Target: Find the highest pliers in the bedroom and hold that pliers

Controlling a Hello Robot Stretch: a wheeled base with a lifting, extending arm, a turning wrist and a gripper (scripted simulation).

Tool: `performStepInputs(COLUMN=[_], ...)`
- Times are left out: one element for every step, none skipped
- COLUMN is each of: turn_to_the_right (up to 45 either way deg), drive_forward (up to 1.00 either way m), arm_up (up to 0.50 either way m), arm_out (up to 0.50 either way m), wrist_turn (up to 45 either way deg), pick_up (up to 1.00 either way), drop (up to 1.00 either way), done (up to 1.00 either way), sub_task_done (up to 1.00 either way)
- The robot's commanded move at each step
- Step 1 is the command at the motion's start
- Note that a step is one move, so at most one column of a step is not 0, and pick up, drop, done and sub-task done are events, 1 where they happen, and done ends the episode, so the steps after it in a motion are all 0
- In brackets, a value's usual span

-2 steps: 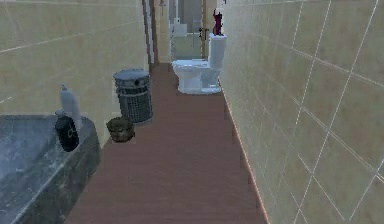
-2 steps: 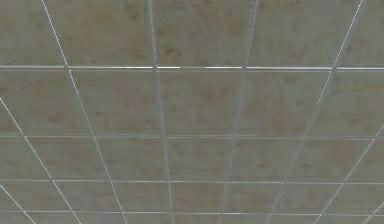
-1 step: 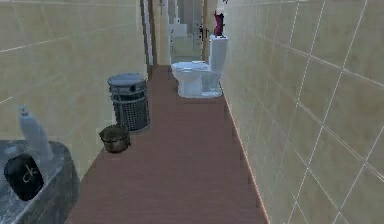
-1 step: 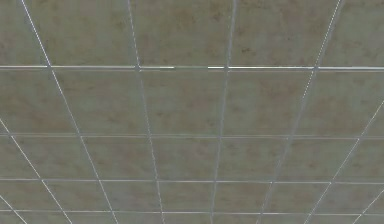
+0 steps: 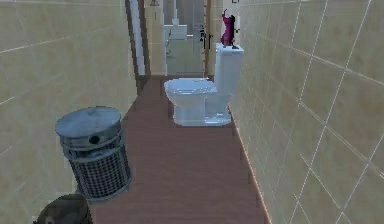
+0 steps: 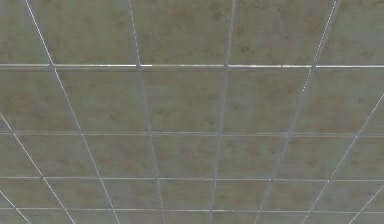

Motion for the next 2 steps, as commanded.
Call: performStepInputs(turn_to_the_right=[-3.0,0.0], drive_forward=[0.0,1.0], arm_up=[0.0,0.0], arm_out=[0.0,0.0], wrist_turn=[0.0,0.0], pick_up=[0.0,0.0], drop=[0.0,0.0], done=[0.0,0.0], sub_task_done=[0.0,0.0])
